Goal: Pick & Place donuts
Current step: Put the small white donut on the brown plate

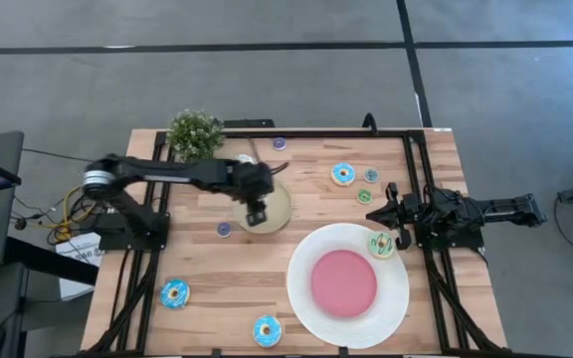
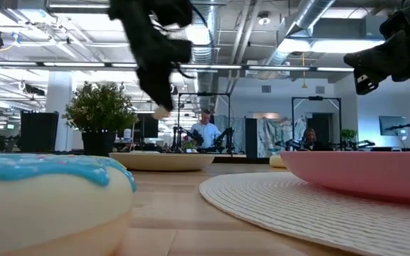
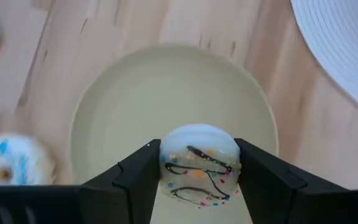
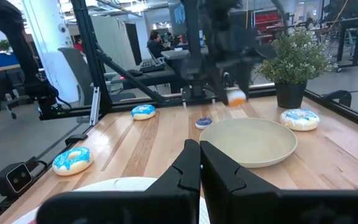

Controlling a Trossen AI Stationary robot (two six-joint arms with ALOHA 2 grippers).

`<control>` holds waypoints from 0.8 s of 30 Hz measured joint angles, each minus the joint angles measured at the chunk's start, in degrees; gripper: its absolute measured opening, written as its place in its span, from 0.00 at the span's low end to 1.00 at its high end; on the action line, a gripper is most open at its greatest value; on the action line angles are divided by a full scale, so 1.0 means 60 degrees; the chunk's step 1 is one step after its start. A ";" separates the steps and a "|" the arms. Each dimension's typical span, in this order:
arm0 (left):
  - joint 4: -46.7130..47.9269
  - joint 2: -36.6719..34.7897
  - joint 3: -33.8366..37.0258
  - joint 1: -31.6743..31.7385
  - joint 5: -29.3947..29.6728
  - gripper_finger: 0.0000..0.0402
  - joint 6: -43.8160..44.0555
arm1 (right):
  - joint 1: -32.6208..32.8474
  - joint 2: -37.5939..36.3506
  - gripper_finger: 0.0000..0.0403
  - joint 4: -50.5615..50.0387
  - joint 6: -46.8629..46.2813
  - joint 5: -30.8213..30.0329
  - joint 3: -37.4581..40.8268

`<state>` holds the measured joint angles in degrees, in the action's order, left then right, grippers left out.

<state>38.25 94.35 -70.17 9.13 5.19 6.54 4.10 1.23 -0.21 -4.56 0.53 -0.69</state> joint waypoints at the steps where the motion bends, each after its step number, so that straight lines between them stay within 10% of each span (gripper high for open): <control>1: -0.0008 0.0382 -0.0302 0.0054 0.0002 0.47 -0.0001 | 0.0000 -0.0004 0.00 0.0000 0.0000 -0.0007 0.0000; 11: 0.0508 0.3049 -0.2361 0.0469 -0.0415 0.47 -0.0639 | 0.0000 -0.0002 0.00 0.0000 0.0000 -0.0016 0.0002; 24: 0.0307 0.3364 -0.2462 0.0901 -0.0662 0.47 -0.1143 | -0.0001 -0.0004 0.00 0.0000 0.0000 -0.0033 0.0000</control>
<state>40.09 114.54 -84.95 14.54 1.23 -0.32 4.09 1.21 -0.21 -4.56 0.34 -0.69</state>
